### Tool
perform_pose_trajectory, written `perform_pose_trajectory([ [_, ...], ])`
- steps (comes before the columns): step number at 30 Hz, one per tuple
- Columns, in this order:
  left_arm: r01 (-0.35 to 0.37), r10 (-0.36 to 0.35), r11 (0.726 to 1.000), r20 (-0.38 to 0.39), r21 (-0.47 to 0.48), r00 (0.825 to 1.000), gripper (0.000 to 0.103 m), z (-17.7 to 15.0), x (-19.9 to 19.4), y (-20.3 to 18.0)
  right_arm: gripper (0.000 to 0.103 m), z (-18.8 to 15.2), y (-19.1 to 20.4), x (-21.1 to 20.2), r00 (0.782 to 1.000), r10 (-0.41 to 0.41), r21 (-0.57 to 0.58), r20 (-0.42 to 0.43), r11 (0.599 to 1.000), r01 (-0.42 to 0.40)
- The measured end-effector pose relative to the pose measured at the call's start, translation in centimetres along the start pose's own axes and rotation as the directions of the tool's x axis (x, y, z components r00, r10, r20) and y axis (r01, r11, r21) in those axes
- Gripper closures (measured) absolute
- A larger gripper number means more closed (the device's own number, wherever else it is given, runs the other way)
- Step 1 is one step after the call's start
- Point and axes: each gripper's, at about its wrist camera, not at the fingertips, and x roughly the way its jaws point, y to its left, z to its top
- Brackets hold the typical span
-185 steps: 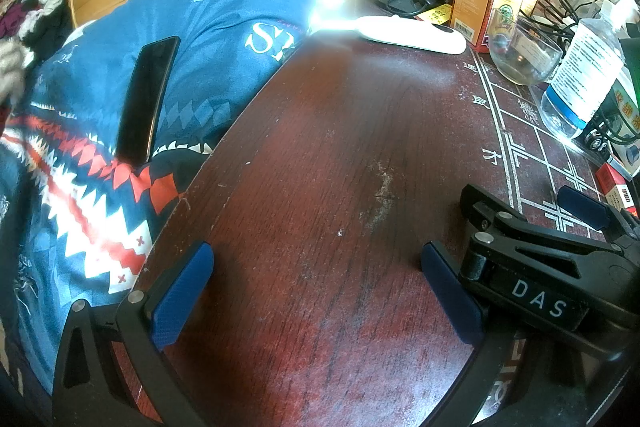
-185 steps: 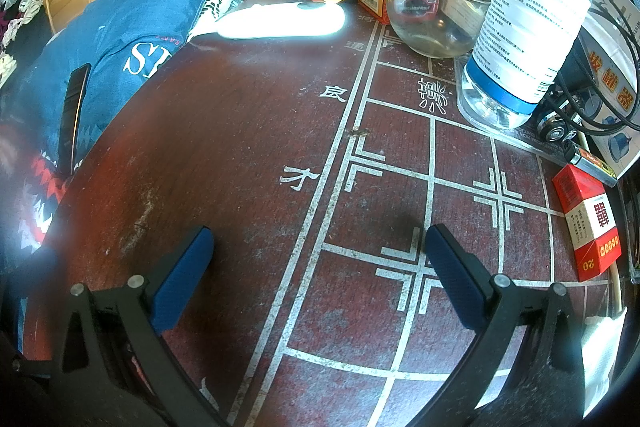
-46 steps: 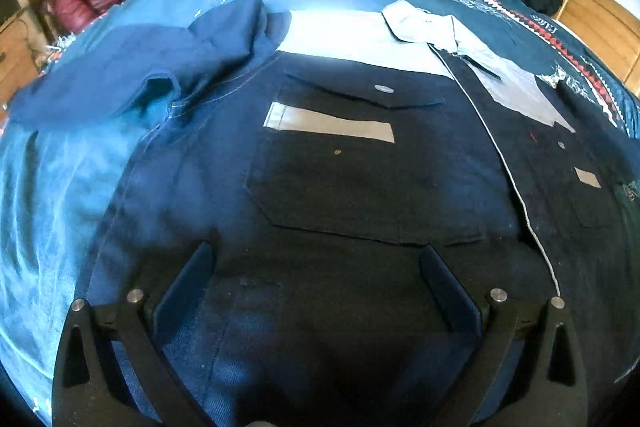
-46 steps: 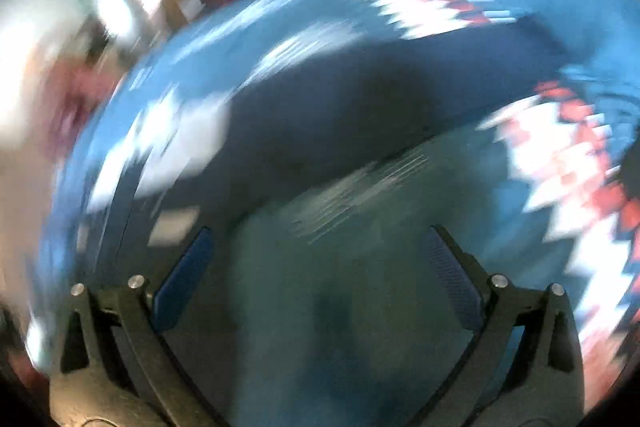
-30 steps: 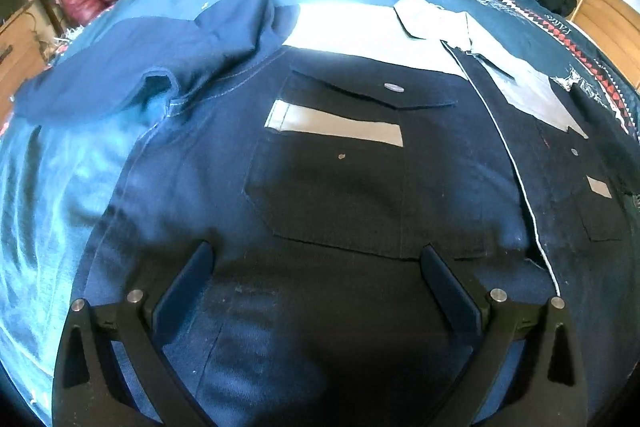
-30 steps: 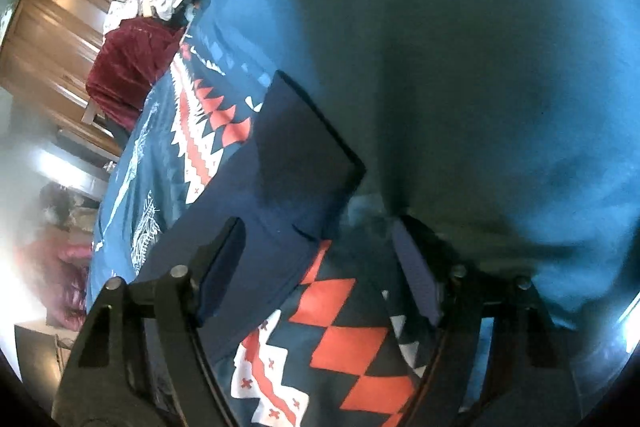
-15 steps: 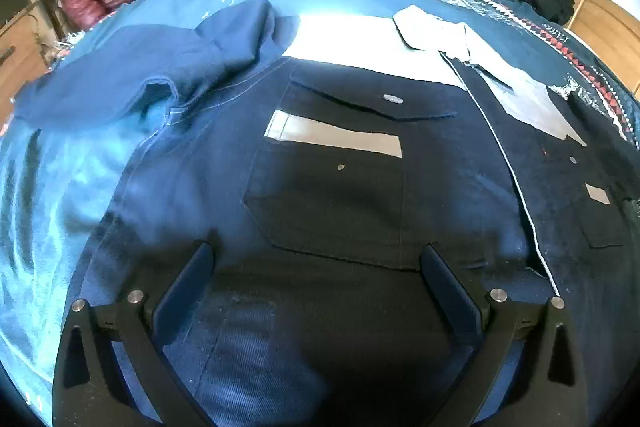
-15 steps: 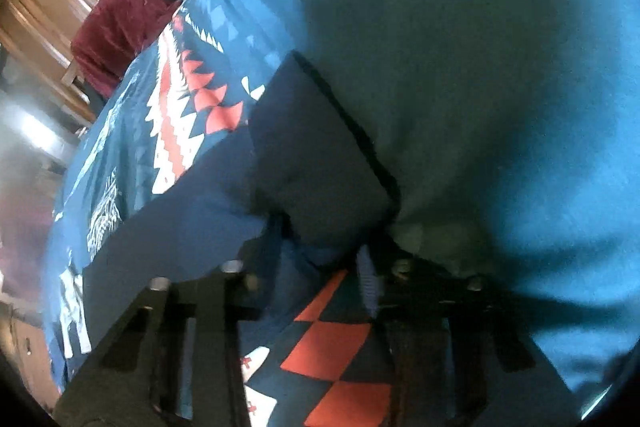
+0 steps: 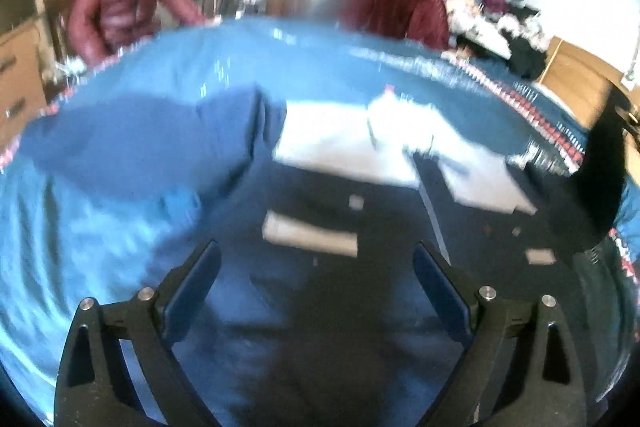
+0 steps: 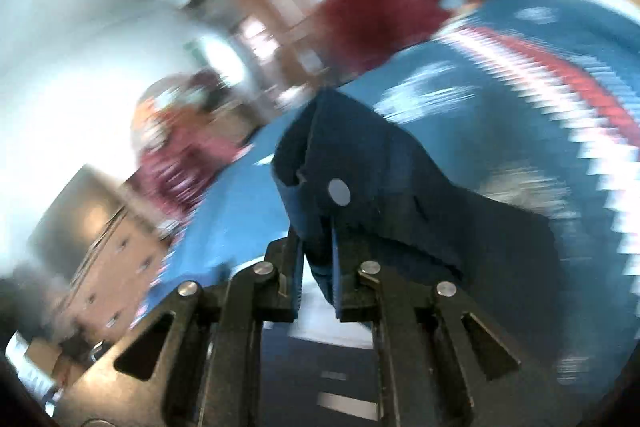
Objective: Fold large clothes
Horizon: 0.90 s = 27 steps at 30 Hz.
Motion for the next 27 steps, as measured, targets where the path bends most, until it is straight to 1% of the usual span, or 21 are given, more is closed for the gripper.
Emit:
perform_pose_trajectory([
  [2, 0.011, -0.01, 1.0, 0.04, -0.02, 0.999, 0.004, 1.4, -1.3, 1.2, 0.092, -1.3, 4.4, 5.4, 0.996, 0.067, -0.03, -0.054, 0.997, -0.068],
  [4, -0.004, 0.006, 1.0, 0.061, -0.031, 0.998, 0.004, 2.3, -2.0, 2.2, 0.088, -3.9, 8.1, 11.7, 0.983, 0.126, -0.04, -0.13, 0.99, -0.132],
  [5, -0.008, 0.011, 0.999, 0.07, -0.039, 0.998, 0.004, 2.8, -2.4, 2.7, 0.084, -5.1, 9.1, 13.6, 0.977, 0.136, -0.041, -0.163, 0.989, -0.145],
  [6, -0.006, 0.01, 0.999, 0.076, -0.052, 0.997, 0.004, 3.3, -2.6, 3.3, 0.081, -6.9, 10.0, 16.2, 0.967, 0.128, -0.046, -0.218, 0.989, -0.141],
  [7, -0.005, 0.01, 0.998, 0.079, -0.058, 0.997, 0.004, 3.4, -2.8, 3.8, 0.075, -8.2, 10.6, 17.7, 0.959, 0.111, -0.044, -0.262, 0.991, -0.127],
  [8, -0.005, 0.01, 0.998, 0.08, -0.062, 0.997, 0.004, 3.6, -2.9, 4.2, 0.074, -10.0, 11.1, 18.8, 0.945, 0.094, -0.039, -0.312, 0.993, -0.112],
  [9, -0.004, 0.009, 0.998, 0.078, -0.064, 0.997, 0.004, 3.7, -2.9, 4.5, 0.074, -10.7, 11.2, 18.8, 0.941, 0.097, -0.037, -0.325, 0.993, -0.116],
  [10, -0.004, 0.009, 0.998, 0.075, -0.067, 0.997, 0.004, 3.7, -2.7, 4.8, 0.073, -11.7, 11.3, 17.9, 0.939, 0.111, -0.035, -0.326, 0.991, -0.129],
  [11, -0.003, 0.008, 0.998, 0.072, -0.068, 0.997, 0.004, 3.5, -2.6, 5.0, 0.066, -12.2, 11.1, 16.5, 0.94, 0.123, -0.033, -0.319, 0.989, -0.141],
  [12, 0.002, 0.003, 0.998, 0.065, -0.069, 0.998, 0.004, 3.4, -2.2, 5.2, 0.061, -12.7, 10.7, 14.9, 0.944, 0.123, -0.037, -0.307, 0.989, -0.141],
  [14, 0.016, -0.012, 0.997, 0.048, -0.074, 0.999, 0.004, 3.0, -1.1, 5.1, 0.047, -13.6, 9.2, 11.2, 0.96, 0.089, -0.061, -0.266, 0.992, -0.109],
  [15, 0.034, -0.032, 0.996, 0.035, -0.078, 0.999, 0.004, 2.8, -0.2, 4.9, 0.044, -14.3, 7.6, 9.4, 0.966, 0.054, -0.069, -0.252, 0.995, -0.073],
  [17, 0.082, -0.082, 0.992, -0.001, -0.093, 0.997, 0.004, 2.7, 2.0, 4.2, 0.043, -15.5, 4.6, 6.4, 0.97, -0.008, -0.067, -0.245, 0.998, -0.009],
  [18, 0.104, -0.106, 0.99, -0.014, -0.099, 0.994, 0.004, 2.7, 2.9, 3.8, 0.043, -16.3, 3.1, 4.8, 0.968, -0.057, -0.068, -0.242, 0.997, 0.042],
  [19, 0.14, -0.144, 0.984, -0.031, -0.11, 0.989, 0.005, 2.8, 4.3, 3.2, 0.043, -17.0, 1.9, 3.7, 0.966, -0.094, -0.062, -0.243, 0.995, 0.081],
  [20, 0.16, -0.166, 0.98, -0.042, -0.117, 0.985, 0.005, 2.9, 5.1, 2.7, 0.043, -17.6, 0.4, 2.4, 0.963, -0.119, -0.045, -0.242, 0.993, 0.112],
  [22, 0.198, -0.209, 0.971, -0.075, -0.131, 0.975, 0.01, 3.4, 7.8, 1.2, 0.043, -18.6, -2.1, 0.2, 0.959, -0.158, 0.0, -0.235, 0.987, 0.163],
  [24, 0.224, -0.242, 0.964, -0.126, -0.141, 0.962, 0.034, 4.2, 11.0, -0.5, 0.043, -19.4, -3.8, -1.4, 0.958, -0.18, 0.04, -0.225, 0.98, 0.193],
  [25, 0.241, -0.262, 0.96, -0.148, -0.144, 0.954, 0.036, 4.4, 12.3, -1.1, 0.043, -19.8, -4.4, -1.9, 0.956, -0.19, 0.053, -0.222, 0.977, 0.206],
  [26, 0.239, -0.263, 0.961, -0.183, -0.142, 0.947, 0.039, 4.7, 14.1, -2.0, 0.043, -20.1, -5.1, -2.3, 0.956, -0.195, 0.07, -0.221, 0.974, 0.215],
  [27, 0.221, -0.248, 0.965, -0.215, -0.141, 0.945, 0.041, 4.7, 15.6, -2.7, 0.043, -20.6, -5.8, -2.5, 0.955, -0.191, 0.091, -0.228, 0.972, 0.216],
])
